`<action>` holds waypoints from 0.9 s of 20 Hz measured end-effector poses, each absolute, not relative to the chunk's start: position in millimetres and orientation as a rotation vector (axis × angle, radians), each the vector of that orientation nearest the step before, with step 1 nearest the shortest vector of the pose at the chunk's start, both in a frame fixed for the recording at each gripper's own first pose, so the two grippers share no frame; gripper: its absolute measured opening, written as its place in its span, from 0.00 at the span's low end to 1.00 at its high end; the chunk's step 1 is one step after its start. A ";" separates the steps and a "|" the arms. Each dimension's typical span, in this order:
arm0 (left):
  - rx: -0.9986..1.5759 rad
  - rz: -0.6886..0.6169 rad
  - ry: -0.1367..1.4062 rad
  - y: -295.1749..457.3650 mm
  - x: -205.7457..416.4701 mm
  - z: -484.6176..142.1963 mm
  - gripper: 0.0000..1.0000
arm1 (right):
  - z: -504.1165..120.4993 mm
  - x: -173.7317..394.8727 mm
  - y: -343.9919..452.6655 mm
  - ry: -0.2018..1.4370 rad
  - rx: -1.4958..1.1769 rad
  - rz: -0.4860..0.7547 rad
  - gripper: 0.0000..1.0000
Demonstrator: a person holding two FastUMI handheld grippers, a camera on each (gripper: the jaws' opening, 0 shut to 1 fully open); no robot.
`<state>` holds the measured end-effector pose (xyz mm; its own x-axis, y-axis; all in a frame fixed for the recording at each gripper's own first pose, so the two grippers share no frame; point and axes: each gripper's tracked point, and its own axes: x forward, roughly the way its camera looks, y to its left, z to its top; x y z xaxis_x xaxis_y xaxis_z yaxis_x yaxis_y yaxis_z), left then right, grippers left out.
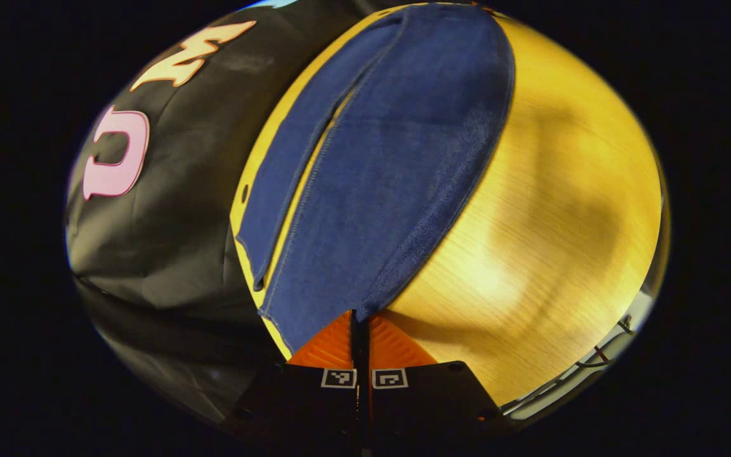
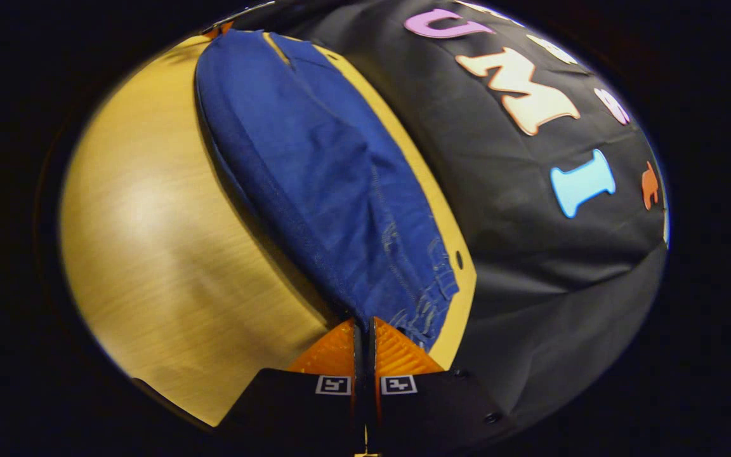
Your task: Grasp the waist and the cuffs of the jeans and fold them to make the two legs overlap; first hold the waist and fold one-third of the jeans toward the cuffs, then hold the cuffs and fold the remaining one-third in the same direction to finish folding.
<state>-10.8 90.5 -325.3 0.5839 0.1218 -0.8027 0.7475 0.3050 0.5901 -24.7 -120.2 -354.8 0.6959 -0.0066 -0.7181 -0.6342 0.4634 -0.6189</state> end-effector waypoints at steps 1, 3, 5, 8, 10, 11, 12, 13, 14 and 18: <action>1.198 -0.465 0.880 90.0 -2.6 -315.2 0.00 | -347.2 -15.9 -120.4 0.711 -1.007 0.398 0.02; 1.153 -0.415 0.855 88.8 14.9 -296.5 0.00 | -331.2 3.5 -117.1 0.691 -0.960 0.350 0.03; 1.120 -0.375 0.828 84.7 39.1 -276.7 0.00 | -317.4 26.2 -114.0 0.661 -0.926 0.310 0.03; 1.086 -0.338 0.793 71.4 76.4 -256.2 0.00 | -295.7 65.6 -115.1 0.596 -0.892 0.234 0.03; 1.067 -0.317 0.759 59.9 106.3 -241.6 0.00 | -287.3 96.4 -117.0 0.540 -0.879 0.175 0.02; 1.063 -0.305 0.745 57.3 121.7 -239.3 0.00 | -284.3 110.4 -116.7 0.520 -0.866 0.150 0.02; 1.061 -0.295 0.738 53.5 136.2 -238.4 0.00 | -282.2 123.8 -114.8 0.506 -0.850 0.129 0.03; 1.065 -0.281 0.731 51.3 146.7 -235.3 0.00 | -281.7 138.5 -113.2 0.493 -0.834 0.116 0.03; 1.066 -0.278 0.729 48.9 157.2 -234.3 0.00 | -280.8 152.1 -111.9 0.480 -0.820 0.104 0.03; 1.047 -0.263 0.714 37.8 198.0 -238.1 0.00 | -295.7 195.2 -109.7 0.480 -0.774 0.069 0.03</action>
<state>198.0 37.8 -238.1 0.7488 0.1291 -0.6501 0.5198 0.4942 0.6968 195.2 -109.7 -295.7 0.8906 -0.1136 -0.4404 -0.2325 0.7185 -0.6555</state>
